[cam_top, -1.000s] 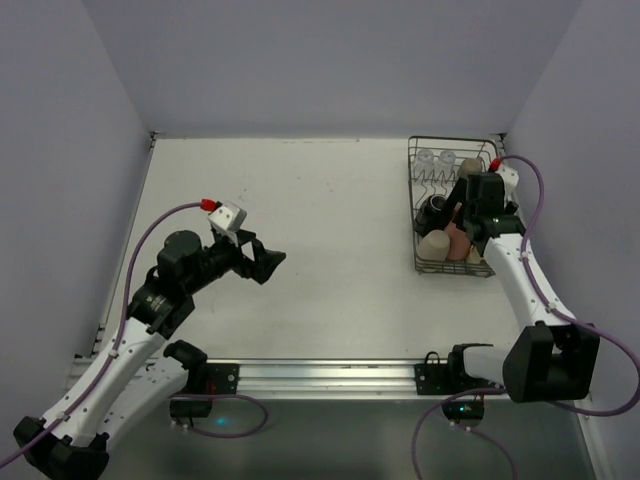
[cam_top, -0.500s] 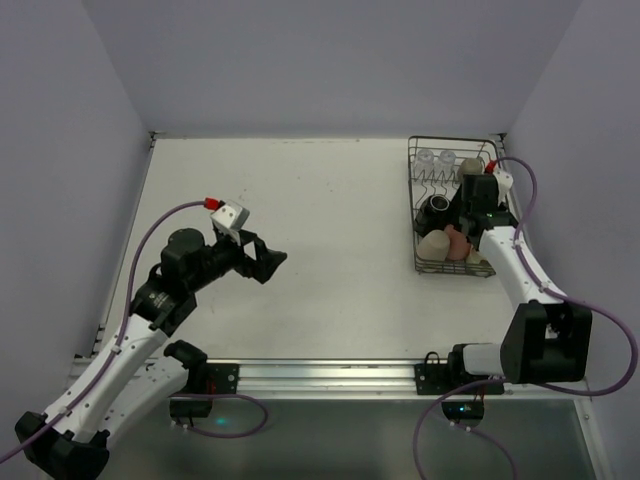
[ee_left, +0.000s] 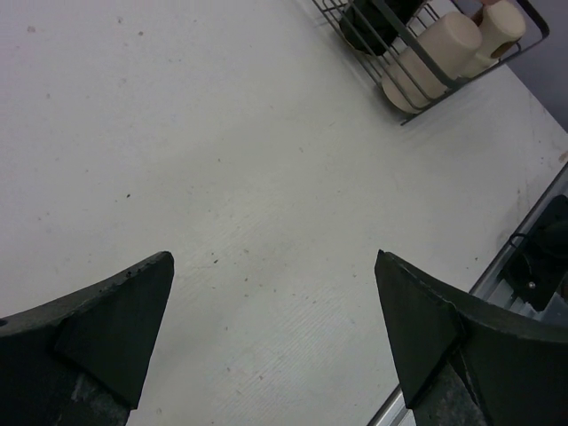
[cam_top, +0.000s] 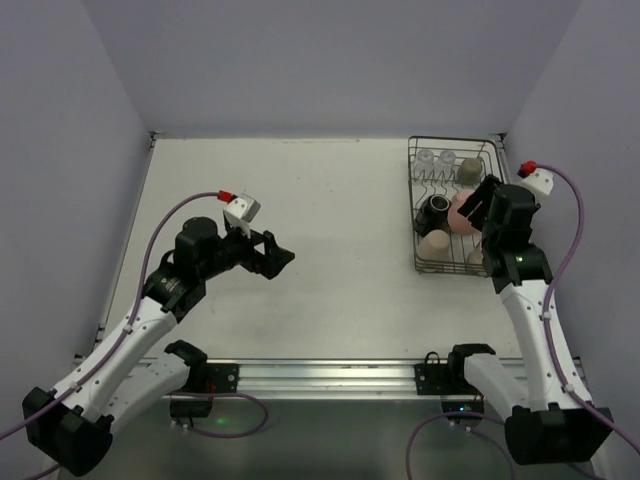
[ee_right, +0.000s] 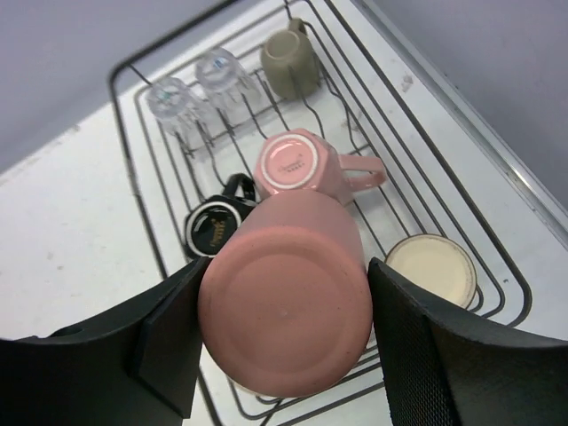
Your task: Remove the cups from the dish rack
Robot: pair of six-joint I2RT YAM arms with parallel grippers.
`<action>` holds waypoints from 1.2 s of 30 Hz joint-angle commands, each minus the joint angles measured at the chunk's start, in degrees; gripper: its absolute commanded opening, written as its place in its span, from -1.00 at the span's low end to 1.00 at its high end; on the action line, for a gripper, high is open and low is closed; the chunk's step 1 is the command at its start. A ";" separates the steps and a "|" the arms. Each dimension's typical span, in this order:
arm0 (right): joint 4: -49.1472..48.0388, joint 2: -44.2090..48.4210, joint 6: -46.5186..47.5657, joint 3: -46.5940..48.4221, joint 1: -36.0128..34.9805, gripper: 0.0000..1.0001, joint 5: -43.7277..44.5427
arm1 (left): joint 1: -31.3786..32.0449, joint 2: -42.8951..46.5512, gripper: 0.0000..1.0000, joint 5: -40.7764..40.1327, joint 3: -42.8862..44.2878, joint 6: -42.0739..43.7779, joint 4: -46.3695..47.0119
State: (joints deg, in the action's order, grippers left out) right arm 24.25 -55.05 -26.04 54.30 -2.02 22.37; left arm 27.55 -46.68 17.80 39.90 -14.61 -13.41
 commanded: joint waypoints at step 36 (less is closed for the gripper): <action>-52.11 1.09 -29.50 -18.97 -27.77 -0.56 -53.92 | 4.97 -16.70 -0.74 20.43 -8.61 -46.30 67.55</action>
State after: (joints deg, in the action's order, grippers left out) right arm -21.45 -51.79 -53.17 35.94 -28.32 -29.76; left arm 31.88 -64.14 38.33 30.94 -62.63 48.05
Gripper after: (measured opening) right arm 0.684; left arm 0.271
